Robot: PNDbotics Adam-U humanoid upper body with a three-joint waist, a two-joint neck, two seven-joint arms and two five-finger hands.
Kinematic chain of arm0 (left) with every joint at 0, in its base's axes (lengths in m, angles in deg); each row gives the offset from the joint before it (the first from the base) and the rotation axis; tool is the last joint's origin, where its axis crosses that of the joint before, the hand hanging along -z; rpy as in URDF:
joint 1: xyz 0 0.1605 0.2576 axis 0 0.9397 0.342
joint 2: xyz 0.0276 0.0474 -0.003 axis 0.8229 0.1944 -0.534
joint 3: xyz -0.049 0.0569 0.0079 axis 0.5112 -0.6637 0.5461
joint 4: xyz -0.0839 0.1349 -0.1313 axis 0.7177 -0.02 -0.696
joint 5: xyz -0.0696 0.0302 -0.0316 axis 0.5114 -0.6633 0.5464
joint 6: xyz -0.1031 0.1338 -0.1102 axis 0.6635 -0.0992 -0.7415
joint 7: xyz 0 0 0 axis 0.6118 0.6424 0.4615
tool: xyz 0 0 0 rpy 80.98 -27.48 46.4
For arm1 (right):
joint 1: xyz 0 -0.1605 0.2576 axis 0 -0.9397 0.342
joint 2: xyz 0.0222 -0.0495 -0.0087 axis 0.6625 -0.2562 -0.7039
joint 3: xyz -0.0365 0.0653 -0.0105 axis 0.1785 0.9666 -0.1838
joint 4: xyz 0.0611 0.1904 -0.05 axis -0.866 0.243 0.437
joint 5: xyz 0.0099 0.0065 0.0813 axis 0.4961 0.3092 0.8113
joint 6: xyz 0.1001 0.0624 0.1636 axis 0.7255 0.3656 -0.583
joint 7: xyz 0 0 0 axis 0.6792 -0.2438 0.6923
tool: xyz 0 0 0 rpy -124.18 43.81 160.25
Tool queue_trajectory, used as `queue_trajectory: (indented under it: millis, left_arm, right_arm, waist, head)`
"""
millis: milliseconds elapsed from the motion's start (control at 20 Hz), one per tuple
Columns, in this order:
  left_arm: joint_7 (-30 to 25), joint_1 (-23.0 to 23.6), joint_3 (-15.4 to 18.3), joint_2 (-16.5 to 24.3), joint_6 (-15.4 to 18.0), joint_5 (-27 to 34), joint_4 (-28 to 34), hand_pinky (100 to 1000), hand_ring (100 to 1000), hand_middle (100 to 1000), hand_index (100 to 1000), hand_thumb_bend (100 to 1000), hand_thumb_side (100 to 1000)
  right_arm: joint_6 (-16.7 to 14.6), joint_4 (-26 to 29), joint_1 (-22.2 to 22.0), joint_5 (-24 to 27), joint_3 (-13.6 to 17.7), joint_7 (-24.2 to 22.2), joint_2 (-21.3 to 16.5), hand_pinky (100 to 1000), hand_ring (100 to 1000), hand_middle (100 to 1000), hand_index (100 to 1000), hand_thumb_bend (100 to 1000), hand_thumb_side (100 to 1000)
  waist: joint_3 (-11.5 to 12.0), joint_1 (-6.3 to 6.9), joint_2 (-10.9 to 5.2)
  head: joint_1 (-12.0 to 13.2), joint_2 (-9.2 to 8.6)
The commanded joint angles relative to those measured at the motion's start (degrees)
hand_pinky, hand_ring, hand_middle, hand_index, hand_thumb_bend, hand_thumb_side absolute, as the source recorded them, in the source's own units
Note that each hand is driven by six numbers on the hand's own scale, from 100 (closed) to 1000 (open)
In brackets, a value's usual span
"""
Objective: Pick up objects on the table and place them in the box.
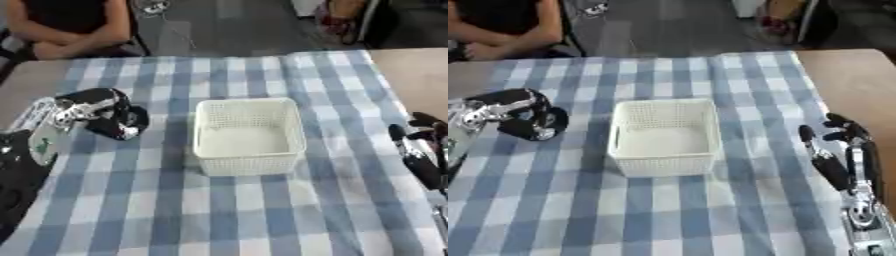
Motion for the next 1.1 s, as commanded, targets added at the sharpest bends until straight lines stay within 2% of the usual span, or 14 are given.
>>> queue_trajectory:
  millis: [50, 700, 1100]
  left_arm:
    - [0.1, -1.9, 0.5, 2.7, -0.6, 0.9, 2.5, 156, 244, 396, 454, 100, 618]
    - [0.7, -4.9, -1.2, 1.5, 0.7, 2.4, 9.2, 141, 240, 393, 452, 100, 626]
    - [-0.1, -10.0, -4.3, -2.9, 2.7, 2.2, 14.6, 137, 239, 392, 450, 100, 643]
  right_arm:
    - [-0.2, 0.7, 0.0, -0.2, 0.4, 0.0, -1.0, 775, 610, 689, 836, 591, 792]
    - [-0.2, 0.6, -0.1, -0.2, 0.3, -0.1, -1.0, 775, 609, 689, 836, 591, 792]
    - [-0.4, 0.5, 0.0, -0.1, 0.0, -0.4, -1.0, 775, 609, 688, 836, 590, 792]
  waist:
    - [0.1, 0.04, -0.84]
    - [0.0, 0.08, -0.93]
    - [-0.5, 0.05, -0.99]
  head:
    - [-0.4, -0.02]
    - [-0.2, 0.09]
    - [0.5, 0.13]
